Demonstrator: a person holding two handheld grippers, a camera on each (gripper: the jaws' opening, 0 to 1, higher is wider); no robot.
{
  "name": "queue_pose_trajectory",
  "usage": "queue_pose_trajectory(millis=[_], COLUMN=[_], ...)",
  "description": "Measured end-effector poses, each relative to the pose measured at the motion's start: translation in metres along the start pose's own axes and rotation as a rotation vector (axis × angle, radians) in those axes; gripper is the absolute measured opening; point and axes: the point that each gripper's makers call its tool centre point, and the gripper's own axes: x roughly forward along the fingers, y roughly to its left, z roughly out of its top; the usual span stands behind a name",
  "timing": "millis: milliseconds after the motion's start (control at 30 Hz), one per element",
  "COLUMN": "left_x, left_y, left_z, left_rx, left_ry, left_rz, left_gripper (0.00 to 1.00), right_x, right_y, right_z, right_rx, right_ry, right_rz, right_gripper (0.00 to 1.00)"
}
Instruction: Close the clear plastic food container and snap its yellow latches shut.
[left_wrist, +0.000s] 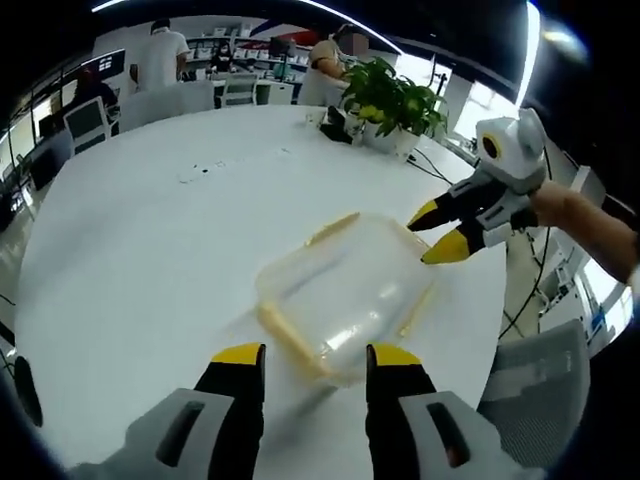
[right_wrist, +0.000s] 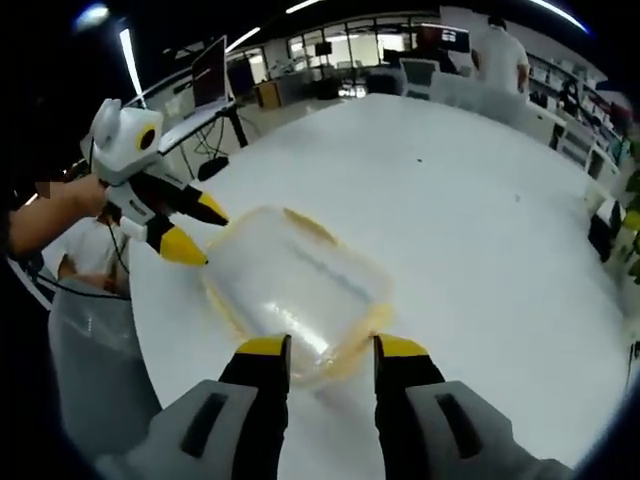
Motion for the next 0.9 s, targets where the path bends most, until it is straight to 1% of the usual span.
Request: queue_pose_trajectory(millis=[67, 167, 267, 333, 500, 767, 900], left_x=[0.0014, 0.0046, 0.0063, 0.0058, 0.0057, 0.0052, 0.0052], left_y=[-0.0008, -0.0054, -0.0048, -0.0053, -0.0055, -0.0060, -0.0065], left_z=[0.0011, 0.0019, 0.0024, 0.0020, 0.0020, 0.0026, 0.0032], left_rx=[0.004, -0.008, -0.016, -0.013, -0.025, -0.056, -0.057], left_ry=[-0.005, -0.005, -0.002, 0.000, -0.002, -0.032, -0.026], left_rz=[-0.002, -0.025, -0.021, -0.024, -0.025, -0.016, -0.010], left_gripper=[0.32, 0.31, 0.34, 0.34, 0.33, 0.31, 0.29], right_x=[0.0002, 0.0007, 0.0019, 0.0016, 0.0017, 0.0020, 0.0028], right_y=[0.0000, 0.0019, 0.0052, 0.0055, 0.0054, 0.0063, 0.0058], right_z=[0.0000, -0.0010, -0.0025, -0.0024, -0.0019, -0.0016, -0.0008], right_rx=[0.009, 0.021, 0.035, 0.027, 0.052, 0.068, 0.091], right_ry=[0.001, 0.006, 0.012, 0.008, -0.003, -0.007, -0.001], right_rz=[0.002, 0.008, 0.018, 0.020, 0.016, 0.012, 0.005], right_gripper=[0.31, 0.33, 0.35, 0.35, 0.35, 0.33, 0.31])
